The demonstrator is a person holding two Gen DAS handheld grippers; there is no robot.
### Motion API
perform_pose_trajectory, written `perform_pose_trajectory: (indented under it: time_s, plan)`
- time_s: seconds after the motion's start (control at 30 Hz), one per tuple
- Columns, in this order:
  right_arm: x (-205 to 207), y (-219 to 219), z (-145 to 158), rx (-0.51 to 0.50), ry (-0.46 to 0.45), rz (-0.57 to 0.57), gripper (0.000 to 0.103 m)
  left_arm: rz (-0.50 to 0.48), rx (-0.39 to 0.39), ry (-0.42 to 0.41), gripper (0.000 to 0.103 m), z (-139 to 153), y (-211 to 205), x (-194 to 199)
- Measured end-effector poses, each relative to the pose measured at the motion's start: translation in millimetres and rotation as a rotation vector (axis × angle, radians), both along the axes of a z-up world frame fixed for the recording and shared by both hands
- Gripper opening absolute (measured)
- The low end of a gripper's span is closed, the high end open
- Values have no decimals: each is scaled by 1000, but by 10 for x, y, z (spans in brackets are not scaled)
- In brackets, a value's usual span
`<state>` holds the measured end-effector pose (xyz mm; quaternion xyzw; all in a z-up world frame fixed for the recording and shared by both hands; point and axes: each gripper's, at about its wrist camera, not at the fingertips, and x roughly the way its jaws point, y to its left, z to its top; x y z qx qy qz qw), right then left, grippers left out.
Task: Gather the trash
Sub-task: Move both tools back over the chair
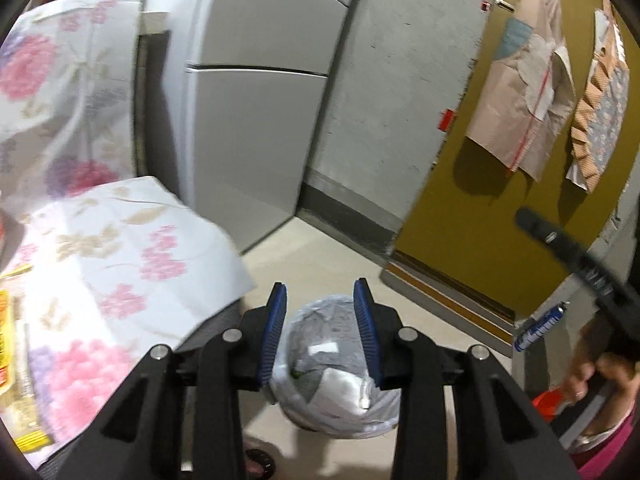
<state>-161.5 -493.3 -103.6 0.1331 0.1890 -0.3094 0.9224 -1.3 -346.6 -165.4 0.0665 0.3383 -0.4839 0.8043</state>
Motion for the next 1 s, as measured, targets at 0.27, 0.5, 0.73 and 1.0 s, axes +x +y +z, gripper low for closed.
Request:
perform_pose_trajectory:
  time_s: [0.27,0.5,0.73,1.0]
  plan:
    - [550,638,192,-23,0,223,50,142,13,-74,60,170,803,102]
    - [1166,1344,143,-19,44,464,54,336,24,-71,68,244,1700,315]
    - [1744,2070,36,-36,88,659,63,583,42,-87,69,266,2621,568]
    - [2230,2635,-291,1,189,784,74,784,57,-53,70,142,3361,742]
